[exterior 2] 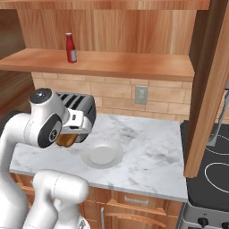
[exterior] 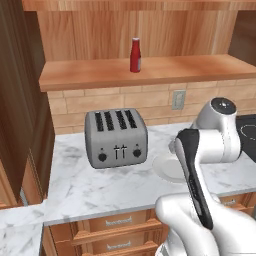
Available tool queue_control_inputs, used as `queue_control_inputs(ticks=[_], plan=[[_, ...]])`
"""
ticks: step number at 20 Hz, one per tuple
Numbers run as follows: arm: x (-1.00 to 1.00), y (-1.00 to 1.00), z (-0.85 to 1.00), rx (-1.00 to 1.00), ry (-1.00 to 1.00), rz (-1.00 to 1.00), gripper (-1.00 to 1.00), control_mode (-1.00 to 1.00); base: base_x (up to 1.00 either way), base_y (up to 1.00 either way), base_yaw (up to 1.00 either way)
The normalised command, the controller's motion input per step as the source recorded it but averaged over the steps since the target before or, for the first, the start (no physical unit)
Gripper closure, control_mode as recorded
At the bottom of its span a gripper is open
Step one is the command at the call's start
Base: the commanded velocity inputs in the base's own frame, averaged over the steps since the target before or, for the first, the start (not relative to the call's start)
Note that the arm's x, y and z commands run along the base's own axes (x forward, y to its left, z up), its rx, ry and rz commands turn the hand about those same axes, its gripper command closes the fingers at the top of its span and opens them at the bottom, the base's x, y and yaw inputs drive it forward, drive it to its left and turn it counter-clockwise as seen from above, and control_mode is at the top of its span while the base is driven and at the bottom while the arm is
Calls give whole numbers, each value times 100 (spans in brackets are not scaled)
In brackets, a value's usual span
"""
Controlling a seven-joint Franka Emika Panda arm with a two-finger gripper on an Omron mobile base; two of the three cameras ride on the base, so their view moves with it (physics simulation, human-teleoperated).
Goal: Move the hot dog bun to the plate on the dining table and place the condiment next to that plate. Then navigate to the fridge and take the sausage and place it on the plate as well.
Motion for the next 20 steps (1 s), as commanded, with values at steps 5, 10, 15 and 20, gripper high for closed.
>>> queue_control_inputs(ticks=[5, 10, 15, 20], plan=[[-16, 0, 29, 3, 4, 0, 100, 100, -19, -8, 0], [0, 0, 0, 0, 0, 0, 100, 100, -88, -78, -4], [0, 0, 0, 0, 0, 0, 100, 100, -100, -26, 9], [0, 0, 0, 0, 0, 0, 100, 100, -100, 6, 61]])
